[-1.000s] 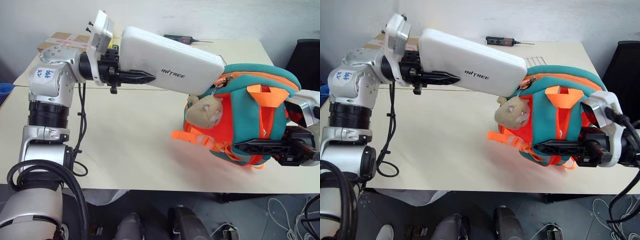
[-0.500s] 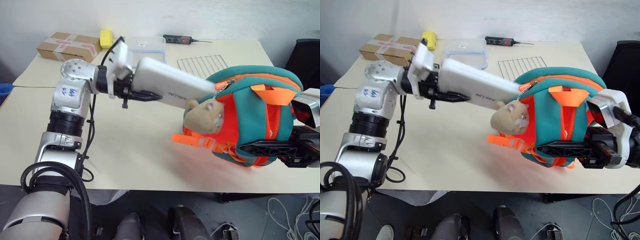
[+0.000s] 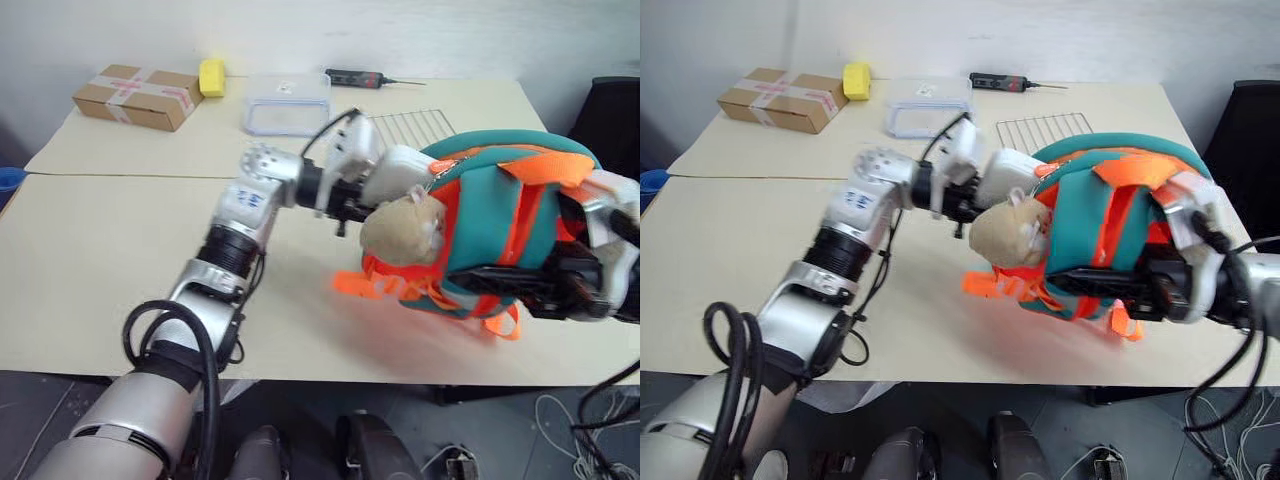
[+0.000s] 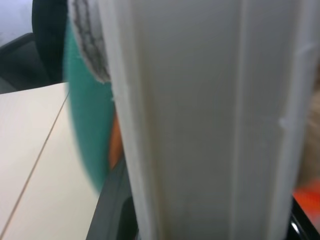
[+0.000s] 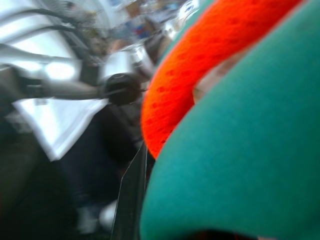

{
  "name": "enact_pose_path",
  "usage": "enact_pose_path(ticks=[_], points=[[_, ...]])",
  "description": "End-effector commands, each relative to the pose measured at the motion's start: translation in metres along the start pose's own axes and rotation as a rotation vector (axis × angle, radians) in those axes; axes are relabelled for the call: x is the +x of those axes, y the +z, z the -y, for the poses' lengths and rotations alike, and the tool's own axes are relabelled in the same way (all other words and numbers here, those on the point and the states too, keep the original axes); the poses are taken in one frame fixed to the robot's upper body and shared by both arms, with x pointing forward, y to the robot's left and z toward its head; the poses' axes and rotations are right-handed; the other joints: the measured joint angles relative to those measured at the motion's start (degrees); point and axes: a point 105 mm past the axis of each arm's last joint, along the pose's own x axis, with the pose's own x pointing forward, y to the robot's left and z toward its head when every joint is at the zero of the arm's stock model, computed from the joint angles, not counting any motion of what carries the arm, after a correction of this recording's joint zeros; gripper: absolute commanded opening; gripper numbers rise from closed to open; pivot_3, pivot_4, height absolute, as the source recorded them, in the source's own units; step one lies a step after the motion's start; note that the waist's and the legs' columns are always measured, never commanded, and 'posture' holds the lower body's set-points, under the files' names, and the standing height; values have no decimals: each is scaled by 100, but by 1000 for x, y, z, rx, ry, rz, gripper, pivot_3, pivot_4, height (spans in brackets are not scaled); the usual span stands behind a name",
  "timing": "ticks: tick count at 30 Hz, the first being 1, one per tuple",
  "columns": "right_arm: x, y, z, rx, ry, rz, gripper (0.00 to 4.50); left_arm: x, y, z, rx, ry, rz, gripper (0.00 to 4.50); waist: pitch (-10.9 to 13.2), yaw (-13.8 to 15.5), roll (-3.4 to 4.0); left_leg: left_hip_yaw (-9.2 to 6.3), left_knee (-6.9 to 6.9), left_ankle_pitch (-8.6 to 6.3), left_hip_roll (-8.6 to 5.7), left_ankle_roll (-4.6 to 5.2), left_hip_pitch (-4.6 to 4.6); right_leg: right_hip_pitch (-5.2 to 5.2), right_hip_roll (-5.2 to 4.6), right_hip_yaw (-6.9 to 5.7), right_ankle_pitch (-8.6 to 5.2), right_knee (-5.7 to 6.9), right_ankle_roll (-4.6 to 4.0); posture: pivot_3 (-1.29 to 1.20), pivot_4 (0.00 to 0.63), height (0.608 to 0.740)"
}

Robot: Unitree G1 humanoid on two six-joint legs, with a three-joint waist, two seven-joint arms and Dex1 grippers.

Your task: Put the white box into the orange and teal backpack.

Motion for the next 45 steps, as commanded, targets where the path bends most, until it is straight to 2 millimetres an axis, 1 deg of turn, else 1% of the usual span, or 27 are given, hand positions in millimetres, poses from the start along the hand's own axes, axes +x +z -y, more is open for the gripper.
enact_pose_path(ticks=[1,2,4,5,7,10,12,13,16,18,20,22,23,26,27,29,32,34,36,37,41,43,45], points=[[3,2,3,-75,-48,5,24,14,8,-3,34,21,1,1400,0,-5,0,0,-2,0,1,0,1,0,3,2,0,0,0,0,150,740],[4,0,3,-75,-52,7,24,13,8,-3,34,26,4,1400,0,-11,0,0,-3,0,0,0,2,-2,4,6,0,3,0,0,150,740],[4,-1,4,-86,-69,12,0,5,10,-4,31,47,14,2110,0,-12,0,0,-4,1,1,-2,8,-2,7,12,0,8,0,0,150,740],[3,-1,5,-97,-89,21,0,-3,11,-4,17,52,22,2299,0,-18,0,0,-4,1,1,-2,9,-2,7,12,0,11,0,0,150,740],[3,-1,10,-98,-129,43,0,-24,12,0,-15,53,40,2922,0,-49,1,0,-4,2,2,-4,13,-2,8,15,0,18,0,0,150,740],[5,-3,10,-100,-136,49,0,-51,13,13,-31,37,44,3805,-1,-106,2,-1,-6,4,5,-8,19,-3,10,19,0,27,-1,0,150,740],[7,-5,9,-98,-142,51,0,-71,18,27,-55,2,56,4383,-1,-125,2,-4,-5,5,9,-10,19,-3,10,16,0,29,-1,0,150,740],[8,-6,9,-98,-143,50,0,-81,21,33,-67,-10,61,4461,-1,-124,2,-5,-4,5,9,-10,18,-3,10,15,0,29,-1,0,150,740],[7,-9,7,-99,-148,44,0,-109,35,46,-111,-28,69,4461,-1,-125,2,-10,-1,5,9,-10,15,-2,9,13,0,28,-1,0,150,740],[6,-9,7,-94,-155,46,0,-121,53,51,-117,-37,96,4461,-1,-125,2,-11,4,5,9,-10,13,-2,8,12,0,29,-1,0,150,740],[6,-9,6,-91,-157,47,0,-121,67,51,-95,-29,124,4461,-1,-92,2,-14,5,5,8,-10,12,1,7,10,0,27,-1,0,150,740],[6,-9,6,-89,-156,46,0,-116,79,50,-78,-33,153,4461,-1,-38,2,-18,7,4,4,-9,13,6,5,7,0,22,-1,0,150,740],[6,-9,5,-89,-156,45,0,-111,82,49,-71,-31,156,4461,-1,-24,2,-18,9,4,2,-8,13,8,3,7,0,22,-1,0,150,740],[8,-8,3,-81,-149,48,0,-80,66,52,7,-49,70,4461,-1,9,2,-19,9,4,0,-8,17,13,2,7,0,20,-1,0,150,740],[8,-8,3,-79,-148,50,0,-74,62,53,11,-56,59,4461,-1,7,2,-19,9,4,-1,-8,18,14,2,7,0,19,-1,0,150,740],[8,-7,2,-76,-149,52,0,-66,55,54,13,-66,43,4461,-1,2,2,-19,8,4,-1,-8,18,14,2,7,0,19,-1,0,150,740],[9,-8,1,-75,-150,54,0,-59,45,56,41,-77,-7,4461,-1,-43,2,-20,4,4,0,-8,19,9,9,12,0,23,-1,0,150,740],[10,-6,1,-73,-149,66,0,-51,39,51,50,-58,-18,4461,-1,-38,2,-24,2,5,1,-9,21,9,12,12,0,23,-1,0,150,740],[10,-5,1,-71,-150,79,0,-46,37,42,46,-15,-18,4093,-1,-10,2,-26,4,5,0,-9,19,10,11,12,0,22,-1,0,150,740],[10,-5,1,-70,-152,81,0,-46,36,42,49,-12,-21,3915,-1,0,2,-26,6,4,-1,-9,19,13,10,12,0,20,-1,0,150,740],[10,-4,1,-70,-158,91,0,-48,31,40,61,-6,-45,2708,-1,-1,2,-28,5,4,-1,-8,16,12,10,12,0,16,-1,0,150,740],[10,-3,1,-68,-160,98,0,-50,31,39,57,2,-44,1981,-1,0,2,-28,4,4,-1,-8,17,12,10,12,0,17,-1,0,150,740],[9,-2,2,-67,-162,103,0,-52,31,37,61,8,-39,1548,-1,1,2,-29,5,4,-1,-8,17,12,10,12,0,17,-1,0,150,740]])
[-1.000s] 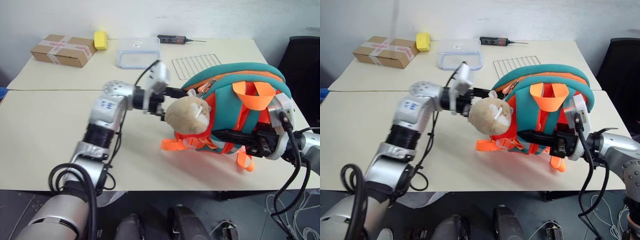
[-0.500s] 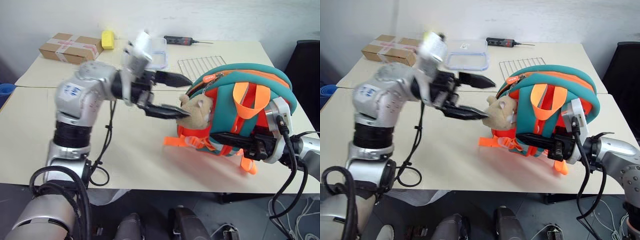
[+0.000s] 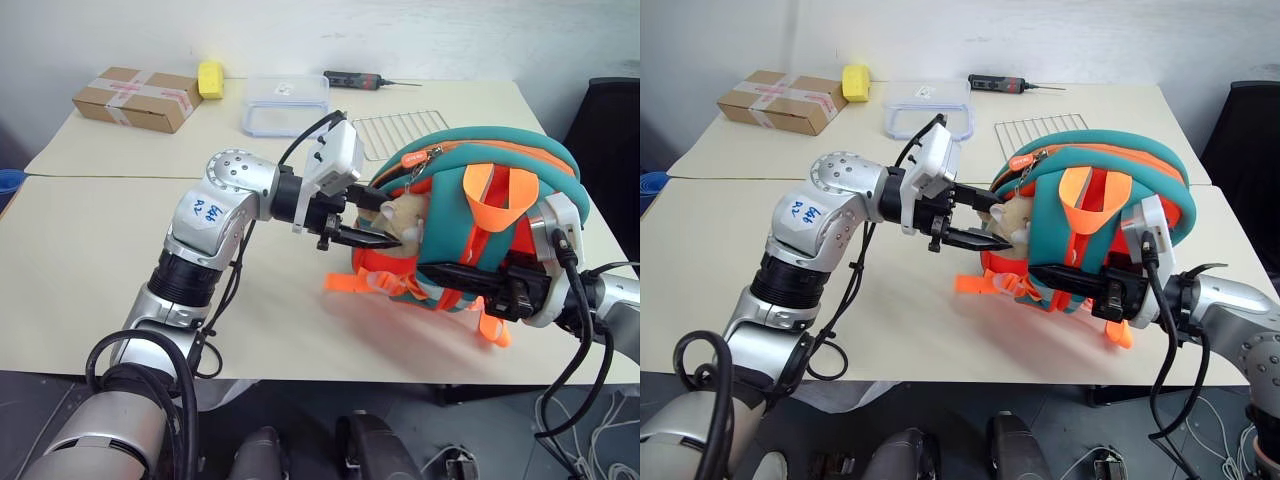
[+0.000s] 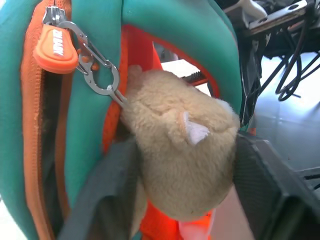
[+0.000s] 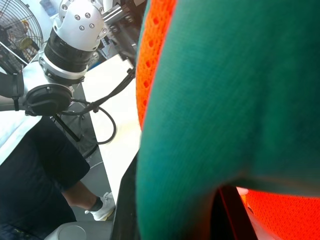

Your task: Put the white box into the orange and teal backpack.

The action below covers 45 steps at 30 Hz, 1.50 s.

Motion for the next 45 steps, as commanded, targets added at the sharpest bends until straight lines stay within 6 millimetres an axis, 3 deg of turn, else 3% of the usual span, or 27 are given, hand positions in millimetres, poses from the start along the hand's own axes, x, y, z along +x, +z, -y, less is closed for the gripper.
enact_pose_path(ticks=[1,4,6,10,12,17,19,21,24,27,28,30,35,40,41,44,45], points=[[-1,13,-8,-59,19,49,0,-5,5,-4,41,15,2,1328,0,0,0,0,0,0,0,0,0,0,0,0,0,0,0,0,150,740],[-3,13,-6,-56,4,54,0,-20,15,-13,45,46,26,557,0,-5,0,0,0,0,0,0,0,0,0,0,0,0,0,0,150,740],[-4,13,-4,-53,-8,55,0,-33,26,-18,31,61,61,271,0,-16,0,0,0,0,0,0,-1,-1,0,-1,0,1,0,0,150,740],[-10,15,8,-20,-94,95,0,-76,47,-27,-45,64,87,164,0,-32,0,0,-1,0,1,0,-3,-3,1,-2,0,-1,0,0,150,740],[-11,14,6,-28,-89,95,0,-90,30,-35,-32,111,-21,164,-1,-43,2,1,-2,0,1,0,-2,-4,0,-2,0,0,0,0,150,740],[-14,9,2,-38,-74,84,0,-126,-42,-44,47,189,-399,164,-3,-40,6,3,-2,0,1,-1,3,-3,1,-2,0,0,-1,0,150,740],[-15,10,3,-39,-76,85,0,-131,-60,-49,89,223,-492,164,-2,-36,4,4,0,0,1,0,2,-3,0,-1,0,-1,-1,0,150,740],[-15,13,4,-39,-69,94,0,-123,-77,-46,134,189,-540,164,-2,-31,3,4,0,0,1,0,-3,-5,0,-2,0,-5,-1,0,150,740],[-12,17,3,-53,-50,99,0,-89,-107,-26,194,58,-555,164,-3,-4,4,5,-3,-2,1,4,-3,-3,-4,-1,0,-13,-1,0,150,740],[-7,19,2,-64,-35,95,0,-58,-120,-13,185,16,-492,164,-3,-1,4,5,-1,-3,0,5,-2,-2,-7,-3,1,-10,-1,0,150,740],[-6,18,3,-66,-37,86,491,-50,-119,-12,171,19,-463,163,-2,2,3,4,2,-3,1,5,-3,-3,-7,-3,1,-6,-1,0,150,740],[-5,14,7,-68,-54,59,924,-42,-116,-13,153,47,-417,163,-5,4,2,1,4,-3,1,5,-3,-2,-7,-5,1,-3,-1,0,150,740],[-24,7,9,-90,-57,-55,2556,-53,-96,-15,-1,123,-265,1765,-4,10,2,2,2,-3,-3,5,-4,-2,-7,-4,1,-2,-1,0,150,740],[-87,8,30,-167,-223,-225,4286,-106,-81,3,-206,176,-160,3328,-4,-15,2,1,-2,-3,-2,5,-6,-3,-7,-7,1,-6,-1,0,150,740],[-105,8,33,-167,-263,-256,4500,-119,-79,8,-233,191,-158,3631,-4,-17,2,0,-3,-2,-1,5,-2,-2,-6,-6,1,-5,-1,0,150,740],[-150,18,30,-108,-326,-266,4500,-157,-61,18,-295,259,-129,4482,-4,-17,2,0,-8,-2,1,4,1,1,-1,-7,1,-12,-1,0,150,740],[-160,21,28,-103,-335,-259,4500,-165,-54,19,-302,285,-116,4482,-4,-11,2,0,-7,-2,1,4,3,5,-2,-6,1,-14,-1,0,150,740]])
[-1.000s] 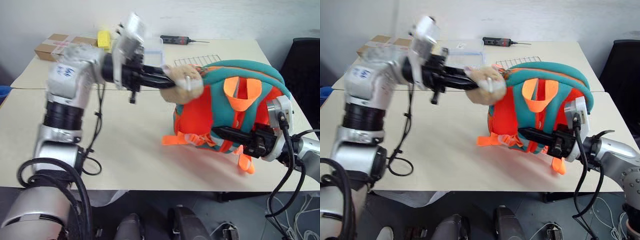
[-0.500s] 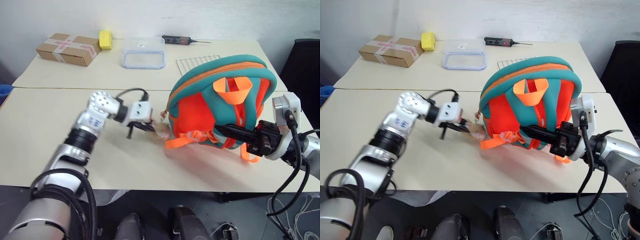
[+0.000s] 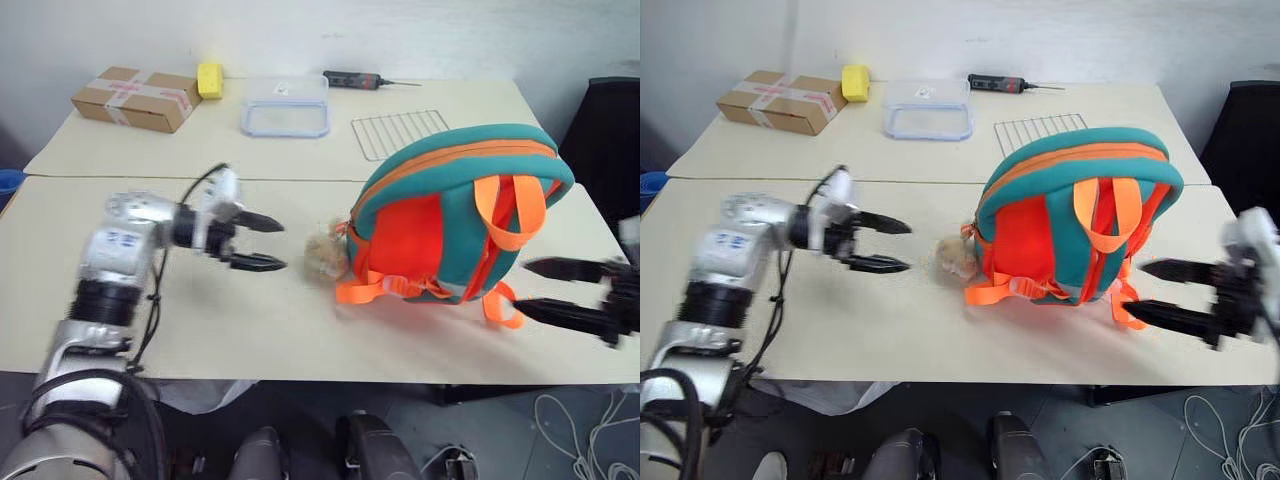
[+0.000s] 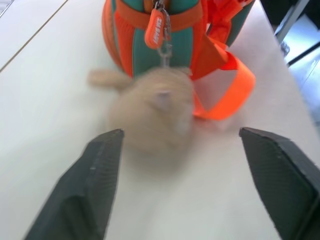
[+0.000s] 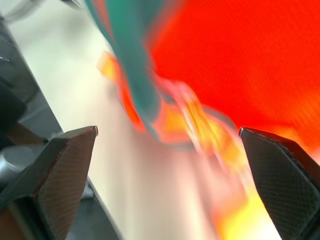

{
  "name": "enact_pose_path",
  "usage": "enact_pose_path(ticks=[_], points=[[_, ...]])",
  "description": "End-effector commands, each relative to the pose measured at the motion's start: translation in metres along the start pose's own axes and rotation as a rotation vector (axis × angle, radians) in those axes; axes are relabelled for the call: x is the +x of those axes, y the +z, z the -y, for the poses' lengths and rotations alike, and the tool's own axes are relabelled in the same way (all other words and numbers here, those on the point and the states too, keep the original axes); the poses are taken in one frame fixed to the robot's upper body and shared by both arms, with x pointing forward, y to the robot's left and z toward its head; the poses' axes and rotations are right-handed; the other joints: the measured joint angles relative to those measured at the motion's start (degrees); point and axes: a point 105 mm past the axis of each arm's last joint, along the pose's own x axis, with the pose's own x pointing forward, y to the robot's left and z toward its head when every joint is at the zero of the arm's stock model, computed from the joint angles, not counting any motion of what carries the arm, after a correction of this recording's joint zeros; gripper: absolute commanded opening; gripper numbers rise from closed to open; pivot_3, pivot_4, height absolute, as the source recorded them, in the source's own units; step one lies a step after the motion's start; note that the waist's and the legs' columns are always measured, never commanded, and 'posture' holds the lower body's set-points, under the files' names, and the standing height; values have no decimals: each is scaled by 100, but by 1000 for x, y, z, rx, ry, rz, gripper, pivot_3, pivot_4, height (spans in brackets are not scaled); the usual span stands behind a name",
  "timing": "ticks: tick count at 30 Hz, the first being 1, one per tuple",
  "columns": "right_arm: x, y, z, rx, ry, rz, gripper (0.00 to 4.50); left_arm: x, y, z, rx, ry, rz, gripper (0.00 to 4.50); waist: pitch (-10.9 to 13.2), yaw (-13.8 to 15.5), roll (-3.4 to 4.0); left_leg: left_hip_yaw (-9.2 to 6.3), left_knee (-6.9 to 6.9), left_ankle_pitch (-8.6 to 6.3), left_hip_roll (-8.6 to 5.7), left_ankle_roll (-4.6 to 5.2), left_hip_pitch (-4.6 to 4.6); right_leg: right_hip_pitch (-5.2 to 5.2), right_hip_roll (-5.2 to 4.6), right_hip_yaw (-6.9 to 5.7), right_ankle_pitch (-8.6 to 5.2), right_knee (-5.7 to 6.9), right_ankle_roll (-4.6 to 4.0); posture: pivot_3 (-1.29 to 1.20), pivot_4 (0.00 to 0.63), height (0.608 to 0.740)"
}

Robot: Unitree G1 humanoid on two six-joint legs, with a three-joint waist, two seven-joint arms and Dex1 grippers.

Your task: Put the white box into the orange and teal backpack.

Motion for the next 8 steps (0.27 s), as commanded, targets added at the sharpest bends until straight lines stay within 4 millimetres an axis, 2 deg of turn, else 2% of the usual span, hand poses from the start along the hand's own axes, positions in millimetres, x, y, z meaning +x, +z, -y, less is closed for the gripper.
enact_pose_path(ticks=[1,5,6,8], points=[[-42,21,4,-52,-34,57,4500,-35,33,5,6,60,102,4482,0,11,0,0,0,0,0,0,5,6,-1,0,0,-1,0,0,150,740],[-63,38,15,-21,-100,193,4500,-73,44,5,9,196,132,4482,1,-4,-2,-14,1,-3,-1,3,44,66,-1,-11,1,-27,0,0,150,740],[-65,39,17,-7,-106,218,4500,-78,43,3,24,230,128,4482,1,-17,-2,-14,-6,-4,0,2,55,77,-1,-11,1,-32,0,0,150,740],[-60,37,20,0,-115,247,4500,-76,34,-5,64,308,88,4482,1,-23,-2,-14,-11,-6,0,0,62,81,-2,-10,1,-34,0,0,150,740]])
